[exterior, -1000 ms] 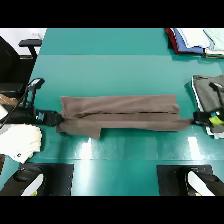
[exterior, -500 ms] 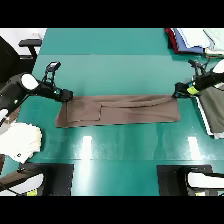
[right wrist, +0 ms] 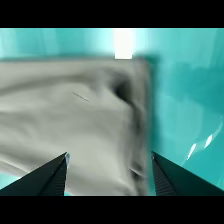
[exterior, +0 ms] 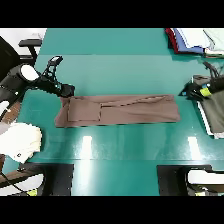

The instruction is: Fold the shirts.

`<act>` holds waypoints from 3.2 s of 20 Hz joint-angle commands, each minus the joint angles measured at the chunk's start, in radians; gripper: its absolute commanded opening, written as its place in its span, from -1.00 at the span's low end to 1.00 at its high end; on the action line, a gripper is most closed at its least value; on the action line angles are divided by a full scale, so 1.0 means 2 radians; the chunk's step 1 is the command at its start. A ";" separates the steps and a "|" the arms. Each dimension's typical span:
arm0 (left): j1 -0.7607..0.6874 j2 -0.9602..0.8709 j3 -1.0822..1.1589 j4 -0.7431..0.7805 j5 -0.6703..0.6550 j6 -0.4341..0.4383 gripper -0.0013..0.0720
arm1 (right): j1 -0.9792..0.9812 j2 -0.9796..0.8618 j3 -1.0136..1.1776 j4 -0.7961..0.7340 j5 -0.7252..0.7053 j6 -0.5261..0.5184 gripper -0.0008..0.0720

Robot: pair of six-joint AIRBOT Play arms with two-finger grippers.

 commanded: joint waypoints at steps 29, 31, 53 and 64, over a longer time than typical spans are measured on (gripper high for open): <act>-0.237 -0.257 0.162 -0.085 0.094 -0.040 -0.90 | 0.224 0.081 0.165 0.153 0.009 0.016 -0.93; -0.237 -0.258 0.162 -0.084 0.097 -0.040 -0.90 | 0.248 0.081 0.176 0.160 0.005 0.019 -0.93; 0.127 0.109 0.235 0.039 -0.048 -0.039 -0.89 | 0.566 -0.154 0.318 0.172 -0.095 -0.032 0.54; 0.127 0.109 0.227 0.010 -0.064 -0.039 -0.89 | 0.290 -0.069 0.020 0.175 -0.092 -0.018 0.68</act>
